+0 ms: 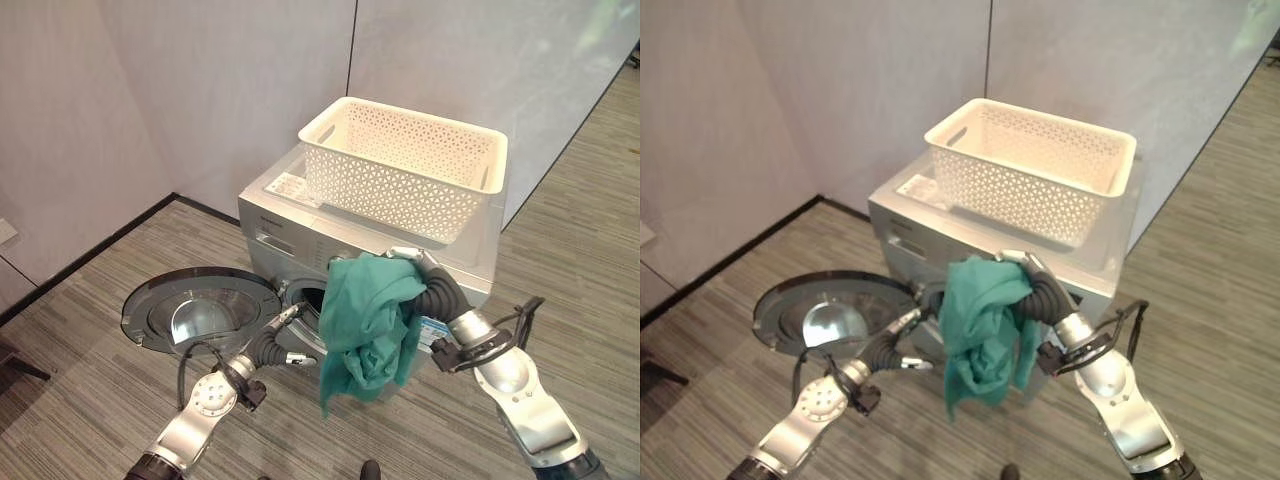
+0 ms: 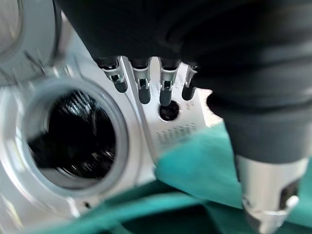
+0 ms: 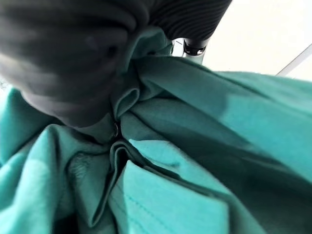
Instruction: Grab the laundry basket,head to the washer,open it,put in the laundry and shut it.
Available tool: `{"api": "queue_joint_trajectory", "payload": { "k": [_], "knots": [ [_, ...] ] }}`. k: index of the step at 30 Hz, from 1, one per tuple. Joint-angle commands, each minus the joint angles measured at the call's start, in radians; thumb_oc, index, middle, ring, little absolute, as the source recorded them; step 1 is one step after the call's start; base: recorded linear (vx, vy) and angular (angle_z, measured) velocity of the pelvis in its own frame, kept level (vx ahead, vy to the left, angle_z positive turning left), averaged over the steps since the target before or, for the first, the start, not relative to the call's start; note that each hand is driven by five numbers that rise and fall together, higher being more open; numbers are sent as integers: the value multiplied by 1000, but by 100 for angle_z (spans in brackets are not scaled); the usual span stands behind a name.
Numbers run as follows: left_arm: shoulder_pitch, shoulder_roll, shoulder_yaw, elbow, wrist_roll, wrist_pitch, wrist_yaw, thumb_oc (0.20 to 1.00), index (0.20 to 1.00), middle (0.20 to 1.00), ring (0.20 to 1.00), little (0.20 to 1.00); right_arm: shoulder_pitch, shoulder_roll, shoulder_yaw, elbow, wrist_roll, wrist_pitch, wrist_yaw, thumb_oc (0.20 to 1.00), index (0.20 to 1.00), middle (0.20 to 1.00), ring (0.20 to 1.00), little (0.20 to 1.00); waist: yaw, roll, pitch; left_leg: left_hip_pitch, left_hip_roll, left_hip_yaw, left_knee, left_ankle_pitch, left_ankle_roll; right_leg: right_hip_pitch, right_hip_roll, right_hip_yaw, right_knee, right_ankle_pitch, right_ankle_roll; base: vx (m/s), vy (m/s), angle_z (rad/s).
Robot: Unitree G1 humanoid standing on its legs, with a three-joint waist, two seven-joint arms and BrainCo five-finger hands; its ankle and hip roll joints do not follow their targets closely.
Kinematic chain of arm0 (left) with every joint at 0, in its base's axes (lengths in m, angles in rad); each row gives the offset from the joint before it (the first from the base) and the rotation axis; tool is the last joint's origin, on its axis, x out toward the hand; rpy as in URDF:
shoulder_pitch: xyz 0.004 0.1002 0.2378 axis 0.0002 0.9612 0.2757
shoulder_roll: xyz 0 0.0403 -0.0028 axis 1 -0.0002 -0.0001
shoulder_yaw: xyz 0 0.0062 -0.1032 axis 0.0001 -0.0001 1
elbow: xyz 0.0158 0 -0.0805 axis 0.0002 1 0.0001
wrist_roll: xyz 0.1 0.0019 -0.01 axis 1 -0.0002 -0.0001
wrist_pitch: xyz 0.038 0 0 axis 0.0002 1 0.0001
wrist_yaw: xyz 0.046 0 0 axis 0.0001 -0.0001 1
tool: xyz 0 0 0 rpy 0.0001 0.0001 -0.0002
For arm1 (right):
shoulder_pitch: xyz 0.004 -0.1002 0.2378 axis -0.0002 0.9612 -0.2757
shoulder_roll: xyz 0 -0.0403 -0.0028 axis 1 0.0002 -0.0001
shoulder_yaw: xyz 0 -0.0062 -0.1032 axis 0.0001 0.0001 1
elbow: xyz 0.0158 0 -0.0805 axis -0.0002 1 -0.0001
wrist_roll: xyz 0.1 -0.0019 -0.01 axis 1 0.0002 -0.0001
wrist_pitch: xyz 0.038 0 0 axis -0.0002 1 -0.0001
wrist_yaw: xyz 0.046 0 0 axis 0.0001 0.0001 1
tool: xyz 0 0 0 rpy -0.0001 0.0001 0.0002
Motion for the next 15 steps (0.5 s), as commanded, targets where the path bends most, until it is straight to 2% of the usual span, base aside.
{"api": "queue_joint_trajectory", "payload": {
  "k": [1, 4, 7, 8, 9, 11, 13, 15],
  "knots": [
    [-111, -6, -53, -5, -96, -7, -35, 1000, 1000, 1000, 1000, 1000, -49, 19, -27, -48, 55, -31, -34, 200, 200, 200, 200, 200, -17, -33, -10, -100, -32, 0, 111, -91, 36, 86, -22, -7, 103, -219, 14, 9, -18, 14],
    [-198, -64, -161, 37, -86, 37, -50, 1000, 1000, 1000, 1000, 1000, -60, 22, -19, -51, 46, -19, -48, 200, 200, 200, 200, 200, -32, -30, -15, -96, -28, 2, 109, -88, 34, 93, -18, -12, 104, -224, 11, 12, -23, 13],
    [-232, -116, -198, 89, -60, 63, -43, 1000, 1000, 1000, 1000, 1000, -59, 26, -22, -50, 31, -5, -57, 200, 200, 200, 200, 200, -36, -24, -17, -92, -28, 0, 99, -81, 33, 97, -16, -15, 103, -226, 9, 0, 0, 0],
    [-281, -166, -236, 148, 2, 113, -56, 1000, 1000, 1000, 1000, 1000, -57, 39, -24, -47, 20, 12, -69, 200, 200, 200, 200, 200, -41, -20, -18, -91, -28, 0, 91, -75, 33, 97, -15, -20, 102, -227, 8, 0, 0, 0],
    [-302, -182, -246, 163, 24, 128, -60, 1000, 1000, 1000, 1000, 1000, -57, 46, -26, -48, 15, 20, -71, 200, 200, 200, 200, 200, -42, -17, -17, -92, -28, -3, 87, -71, 33, 95, -15, -22, 101, -227, 8, 0, 0, 0],
    [-320, -204, -258, 178, 37, 138, -62, 1000, 1000, 1000, 1000, 1000, -59, 52, -30, -48, 6, 28, -76, 200, 200, 200, 200, 200, -42, -14, -15, -92, -29, -6, 80, -66, 33, 94, -15, -25, 99, -227, 7, -23, -11, 4],
    [-359, -274, -292, 236, -17, 174, -47, 1000, 1000, 1000, 1000, 1000, -78, 71, -19, -38, -8, 48, -101, 200, 200, 200, 200, 200, -46, -5, -12, -93, -31, -10, 65, -55, 32, 90, -14, -31, 99, -227, 6, -39, -17, 4],
    [-390, -292, -317, 243, -49, 181, -42, 1000, 1000, 1000, 1000, 1000, -90, 82, -13, -32, -8, 54, -114, 200, 200, 200, 200, 200, -50, 1, -10, -92, -32, -12, 57, -50, 33, 87, -15, -34, 99, -226, 5, -27, -7, 7]
  ]
}}
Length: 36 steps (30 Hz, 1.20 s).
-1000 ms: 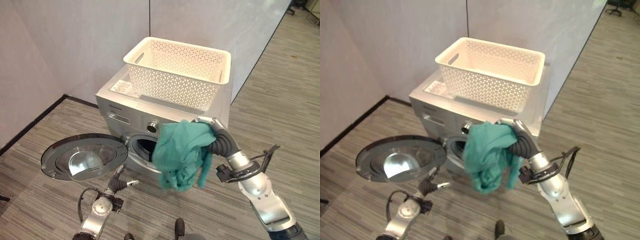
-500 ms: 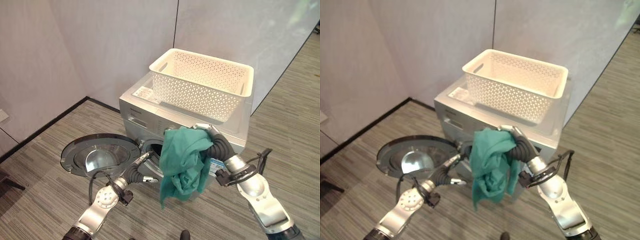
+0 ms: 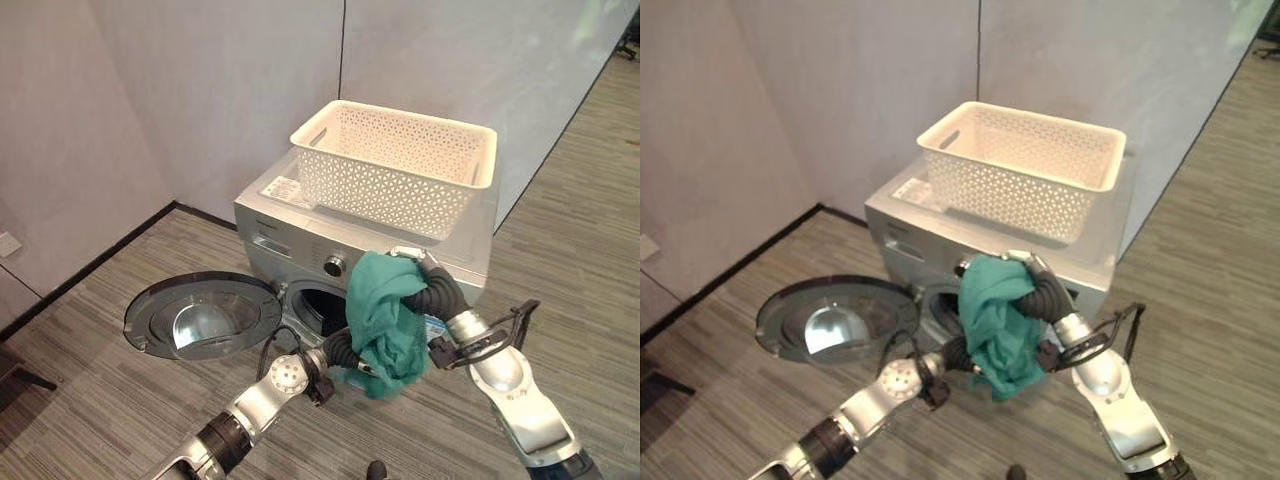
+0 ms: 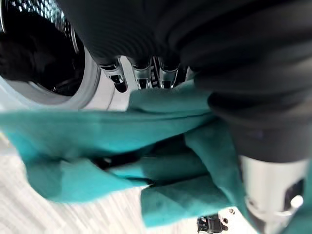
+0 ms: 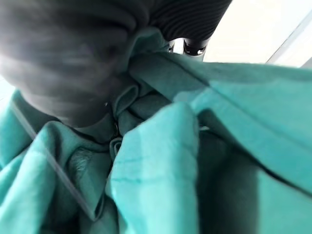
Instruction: Grab the laundry basket,head to the washer,open it,put in the laundry and shut it.
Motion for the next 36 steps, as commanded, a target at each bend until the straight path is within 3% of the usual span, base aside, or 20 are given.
{"api": "queue_joint_trajectory", "payload": {
  "k": [1, 7, 10, 15, 23, 24, 25, 27, 29, 30, 31, 36],
  "knots": [
    [-134, -55, -60, 58, -53, 1, 11, 1000, 1000, 1000, 1000, 1000, -90, 46, -14, -41, -13, -30, -62, 200, 200, 200, 200, 200, -2, -31, 1, -68, -28, 19, 48, -49, 33, 85, -9, -9, 99, -220, 3, -21, 0, 16],
    [-176, -58, -96, 16, -160, -9, 42, 1000, 1000, 1000, 1000, 1000, -92, 59, -11, -30, 6, -24, -99, 200, 200, 200, 200, 200, -7, -17, 2, -59, -35, 16, 27, -40, 34, 82, -10, -18, 101, -217, 5, -7, 2, 6],
    [-137, -25, -72, -59, -282, -44, 74, 1000, 1000, 1000, 1000, 1000, -78, 65, -12, -27, 27, -34, -116, 200, 200, 200, 200, 200, -4, -13, 2, -52, -37, 16, 21, -39, 33, 84, -11, -23, 101, -215, 5, 0, 0, 0],
    [-97, -8, -68, -78, -306, -70, 76, 1000, 1000, 1000, 1000, 1000, -54, 66, -3, -24, 45, -51, -119, 200, 200, 200, 200, 200, -3, -20, 2, -48, -37, 16, 21, -41, 32, 88, -12, -25, 100, -215, 3, 0, 0, 0],
    [-141, -128, -160, 89, -141, -128, 135, 1000, 1000, 1000, 1000, 1000, -59, 105, 100, 25, 161, -79, -146, 200, 200, 200, 200, 200, -10, -33, 7, -51, -39, 11, 6, -32, 30, 81, -11, -37, 106, -218, -1, -2, -1, 10],
    [-135, -148, -163, 108, -159, -130, 161, 909, 909, 909, 909, 909, -77, 119, 140, 41, 200, -78, -148, 200, 200, 200, 200, 200, -6, -33, 13, -53, -40, 11, 0, -29, 30, 72, -12, -38, 107, -216, -1, 0, 0, 0],
    [-130, -156, -158, 114, -179, -129, 180, 1000, 1000, 1000, 1000, 1000, -86, 128, 163, 49, 218, -77, -153, 200, 200, 200, 200, 200, -4, -34, 17, -49, -42, 11, 0, -32, 30, 72, -15, -39, 110, -219, 0, -33, 15, 1],
    [-130, -177, -138, 134, -239, -136, 238, 1000, 1000, 1000, 1000, 1000, -107, 146, 209, 63, 268, -79, -165, 200, 200, 200, 200, 200, 1, -36, 20, -58, -43, 11, -3, -25, 31, 63, -16, -43, 106, -210, 0, -20, 6, 1],
    [-139, -192, -124, 148, -276, -147, 279, 595, 595, 595, 595, 595, -130, 151, 249, 77, 283, -81, -176, 200, 200, 200, 200, 200, 4, -37, 24, -64, -44, 11, -7, -21, 31, 57, -17, -42, 105, -207, 1, -40, 16, 3],
    [-147, -194, -99, 151, -290, -161, 319, 445, 445, 445, 445, 445, -152, 151, 280, 90, 297, -82, -182, 200, 200, 200, 200, 200, 5, -39, 28, -68, -45, 13, -11, -19, 31, 46, -18, -38, 108, -202, 2, -42, 18, 4],
    [-149, -193, -87, 153, -292, -170, 335, 200, 200, 200, 200, 200, -159, 149, 294, 96, 300, -83, -184, 200, 200, 200, 200, 200, 6, -39, 30, -69, -45, 15, -14, -18, 31, 41, -19, -35, 111, -201, 3, -43, 27, 2],
    [-132, -171, -29, 137, -310, -194, 398, 200, 200, 200, 200, 200, -159, 125, 308, 106, 291, -84, -205, 200, 200, 200, 200, 200, 4, -43, 35, -76, -45, 27, -15, -20, 32, 20, -24, -25, 131, -199, 7, -14, 17, -5]
  ]
}}
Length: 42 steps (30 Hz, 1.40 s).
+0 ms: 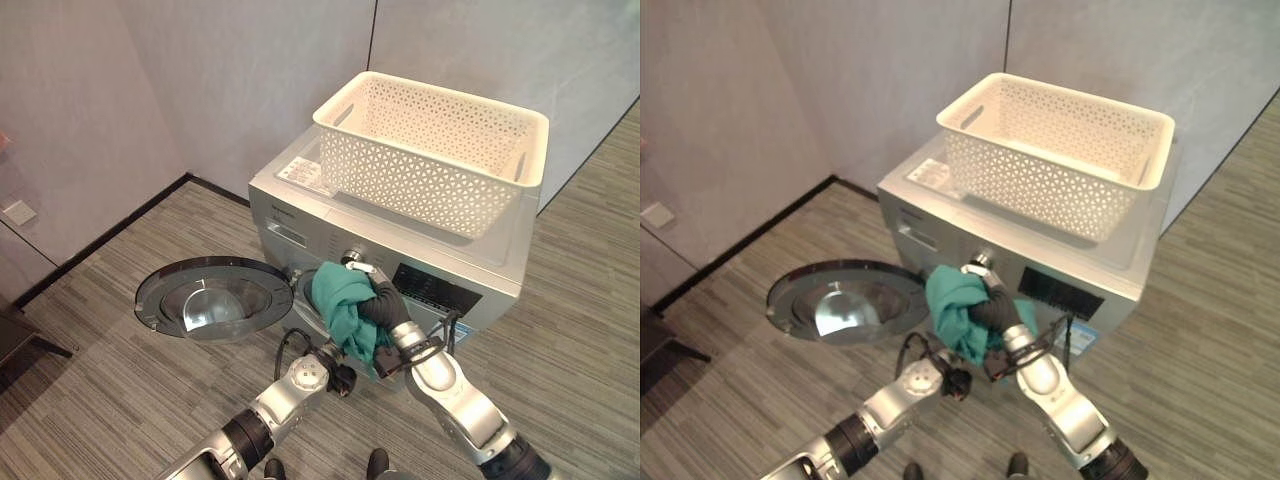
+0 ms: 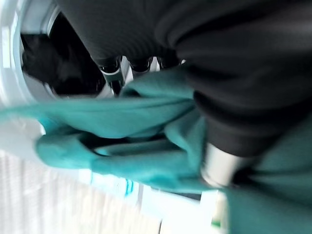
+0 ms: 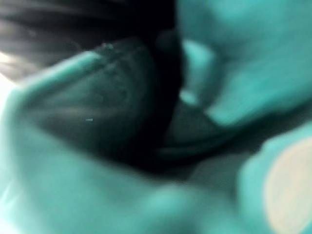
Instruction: Grab the laundry basket,head to the washer,open it,put in the laundry and shut it.
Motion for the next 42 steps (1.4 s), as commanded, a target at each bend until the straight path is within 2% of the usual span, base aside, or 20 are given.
{"api": "queue_joint_trajectory", "payload": {
  "k": [1, 4, 6, 10, 11, 15, 16, 17, 18, 19, 20, 25, 26, 28, 29, 33, 34, 35, 39, 42],
  "knots": [
    [-84, -80, 4, 39, -3, -101, 46, 200, 200, 200, 200, 200, -32, 11, -2, -46, 21, -83, -16, 200, 200, 200, 200, 200, -1, -33, -24, -60, -27, 69, 2, -25, 33, 19, -13, 26, 137, -183, -1, 0, 0, 0],
    [-59, -57, 30, 28, 43, -118, 61, 200, 200, 200, 200, 200, 1, -16, -22, -47, 2, -87, -14, 200, 200, 200, 200, 200, -4, -35, -23, -62, -27, 73, 2, -27, 33, 9, -14, 33, 149, -183, -1, 0, 0, 0],
    [-41, -50, 46, 26, 54, -125, 71, 200, 200, 200, 200, 200, 29, -33, -38, -44, -12, -85, -10, 526, 526, 526, 526, 526, -5, -37, -23, -62, -28, 72, 2, -28, 33, 7, -15, 33, 151, -183, 0, 7, 4, -3],
    [-41, -50, 46, 26, 54, -125, 71, 200, 200, 200, 200, 200, 29, -33, -38, -44, -12, -85, -10, 526, 526, 526, 526, 526, -5, -37, -23, -62, -28, 72, 2, -28, 33, 7, -15, 33, 151, -183, 0, 2, -1, -5],
    [-21, -38, 68, 23, 74, -133, 79, 200, 200, 200, 200, 200, 64, -53, -61, -41, -25, -87, -2, 1000, 1000, 1000, 1000, 1000, -7, -39, -22, -61, -28, 72, 2, -28, 32, 7, -16, 31, 152, -183, 0, 14, -5, -11],
    [8, -31, 109, 35, 97, -151, 92, 200, 200, 200, 200, 200, 144, -83, -109, -20, -35, -100, 21, 1000, 1000, 1000, 1000, 1000, -16, -42, -26, -64, -29, 72, 2, -29, 30, 7, -17, 28, 154, -184, -1, 5, -3, -2],
    [30, -15, 159, 24, 86, -175, 80, 200, 200, 200, 200, 200, 215, -101, -151, 21, 67, -155, 101, 1000, 1000, 1000, 1000, 1000, -26, -41, -23, -64, -28, 76, 2, -28, 27, 0, -16, 31, 157, -182, 1, 0, 0, 0],
    [31, -15, 159, 23, 86, -175, 80, 200, 200, 200, 200, 200, 215, -101, -151, 21, 67, -156, 101, 1000, 1000, 1000, 1000, 1000, -26, -40, -24, -65, -28, 76, 2, -28, 27, -1, -16, 31, 157, -182, 1, 0, 0, 0],
    [51, -9, 200, 13, 65, -199, 60, 200, 200, 200, 200, 200, 271, -87, -197, 92, 205, -193, 212, 1000, 1000, 1000, 1000, 1000, -34, -42, -22, -65, -26, 82, 2, -29, 26, -7, -14, 36, 159, -181, 1, -13, -1, -4],
    [51, -9, 200, 13, 65, -199, 60, 200, 200, 200, 200, 200, 271, -87, -197, 93, 206, -194, 213, 1000, 1000, 1000, 1000, 1000, -34, -42, -23, -65, -26, 82, 2, -29, 26, -7, -14, 36, 159, -181, 1, -33, 0, -9],
    [68, -6, 237, -2, 32, -213, 37, 200, 200, 200, 200, 200, 329, -46, -241, 197, 323, -212, 276, 1000, 1000, 1000, 1000, 1000, -47, -43, -19, -68, -24, 88, 2, -30, 25, -15, -12, 43, 161, -179, 2, -20, 1, -11],
    [86, 6, 280, 8, 32, -210, -13, 200, 200, 200, 200, 200, 419, -7, -328, 402, 474, -179, 377, 1000, 1000, 1000, 1000, 1000, -71, -47, -14, -74, -22, 98, 2, -31, 20, -32, -9, 57, 166, -175, 4, -22, 10, -12],
    [92, 7, 303, 7, 27, -212, -27, 200, 200, 200, 200, 200, 440, 1, -344, 514, 443, -169, 377, 1000, 1000, 1000, 1000, 1000, -79, -49, -12, -75, -22, 102, 2, -31, 18, -38, -8, 62, 169, -172, 5, -18, 3, -17],
    [92, 10, 309, 8, 36, -211, -31, 200, 200, 200, 200, 200, 458, 2, -359, 558, 427, -160, 389, 1000, 1000, 1000, 1000, 1000, -82, -50, -11, -78, -21, 102, 2, -31, 17, -40, -7, 62, 169, -172, 5, -7, -1, -4],
    [90, 12, 325, 9, 38, -207, -47, 200, 200, 200, 200, 200, 461, -2, -361, 698, 325, -141, 378, 1000, 1000, 1000, 1000, 1000, -87, -52, -5, -82, -19, 102, 2, -28, 15, -48, -6, 65, 172, -171, 5, -41, -10, 1],
    [78, 9, 325, 13, 41, -205, -58, 200, 200, 200, 200, 200, 429, 14, -361, 914, 194, -121, 337, 1000, 1000, 1000, 1000, 1000, -82, -51, 16, -96, -19, 98, 2, -22, 15, -64, -6, 63, 178, -171, 4, -68, -12, -4],
    [64, 4, 317, 27, 36, -209, -53, 200, 200, 200, 200, 200, 379, 53, -376, 1103, 125, -102, 283, 1000, 1000, 1000, 1000, 1000, -73, -47, 40, -112, -18, 94, 2, -14, 18, -84, -5, 65, 188, -171, 1, -73, -13, -2],
    [63, 4, 317, 27, 36, -209, -53, 200, 200, 200, 200, 200, 378, 53, -376, 1104, 125, -103, 283, 1000, 1000, 1000, 1000, 1000, -73, -48, 40, -112, -19, 94, 2, -14, 18, -84, -5, 65, 188, -171, 1, -119, -22, 0],
    [29, -22, 278, 45, 14, -219, -36, 200, 200, 200, 200, 200, 247, 112, -415, 1468, 67, -59, 151, 1000, 1000, 1000, 1000, 1000, -52, -31, 77, -152, -16, 87, 2, 4, 23, -132, -1, 70, 203, -169, -4, -88, -18, 0],
    [3, -32, 230, 40, 0, -222, -21, 200, 200, 200, 200, 200, 185, 131, -450, 1590, 92, -45, 75, 1000, 1000, 1000, 1000, 1000, -44, -16, 98, -187, -16, 81, 2, 17, 27, -178, 2, 74, 219, -168, -8, -55, -5, 1]
  ]
}}
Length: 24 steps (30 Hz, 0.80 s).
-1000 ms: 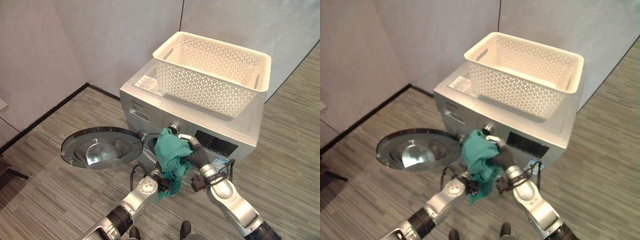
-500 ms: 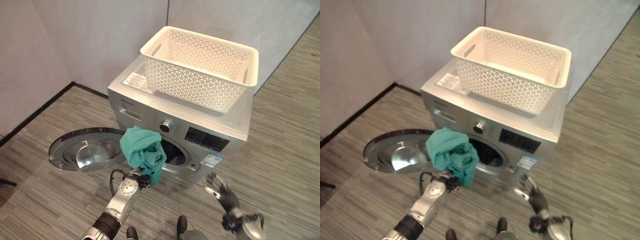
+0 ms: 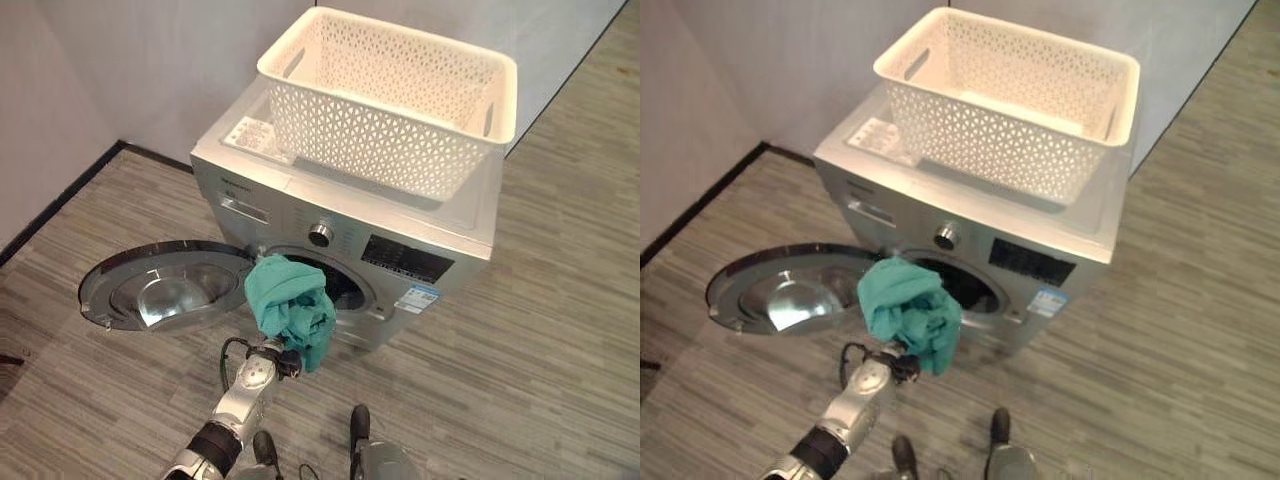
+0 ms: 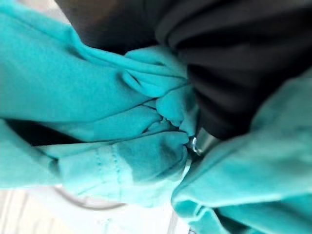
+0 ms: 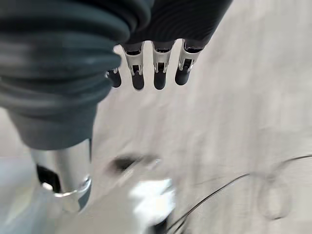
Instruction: Grab the laundry basket,head to the washer,open it,put in the laundry and shut it.
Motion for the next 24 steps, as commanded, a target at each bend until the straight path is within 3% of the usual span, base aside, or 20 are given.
{"api": "queue_joint_trajectory", "payload": {
  "k": [1, 3, 6, 8, 14, 17, 24],
  "knots": [
    [-98, -76, -44, -53, -23, -84, 0, 200, 200, 200, 200, 200, -41, -17, -29, 62, 31, 11, -107, 1000, 1000, 1000, 1000, 1000, 15, 9, 3, -90, -26, 5, -19, 0, 17, -33, 4, 18, 171, -194, 5, 0, 0, 0],
    [-124, -77, -73, -77, -45, -84, 7, 200, 200, 200, 200, 200, -119, -12, -35, 118, 80, 22, -145, 1000, 1000, 1000, 1000, 1000, 26, 27, 20, -120, -30, -3, -19, 9, 18, -75, 5, 19, 192, -200, 1, -30, 0, 1],
    [-132, -78, -78, -78, -48, -84, 5, 200, 200, 200, 200, 200, -135, -11, -32, 122, 98, 25, -151, 1000, 1000, 1000, 1000, 1000, 29, 30, 23, -128, -31, -4, -19, 12, 18, -86, 6, 19, 197, -201, 0, -29, 1, 1],
    [-161, -83, -86, -69, -87, -90, 11, 200, 200, 200, 200, 200, -162, 11, 32, 20, 111, -4, -160, 1000, 1000, 1000, 1000, 1000, 29, 40, 53, -167, -29, -3, -19, 27, 15, -141, 3, 22, 228, -208, -8, -68, -1, -2],
    [-196, -102, -72, -15, -126, -103, 32, 200, 200, 200, 200, 200, -200, 23, 79, -44, 100, -22, -178, 1000, 1000, 1000, 1000, 1000, 26, 38, 79, -222, -22, 9, -19, 38, 10, -223, 2, 10, 282, -218, -15, -41, -20, 0],
    [-283, -115, -67, 27, -116, -120, 74, 200, 200, 200, 200, 200, -222, 37, 192, -35, -48, 5, -195, 1000, 1000, 1000, 1000, 1000, 29, 21, 110, -288, -21, 13, 7, 54, 10, -296, -3, -3, 332, -221, -21, -105, -75, 1],
    [-385, -102, -26, 61, -72, -132, 125, 200, 200, 200, 200, 200, -210, 38, 284, -78, -192, 7, -200, 1000, 1000, 1000, 1000, 1000, 7, -30, 126, -448, 14, 12, 165, 5, 4, -385, 3, -4, 341, -201, -33, -82, -79, 4]
  ]
}}
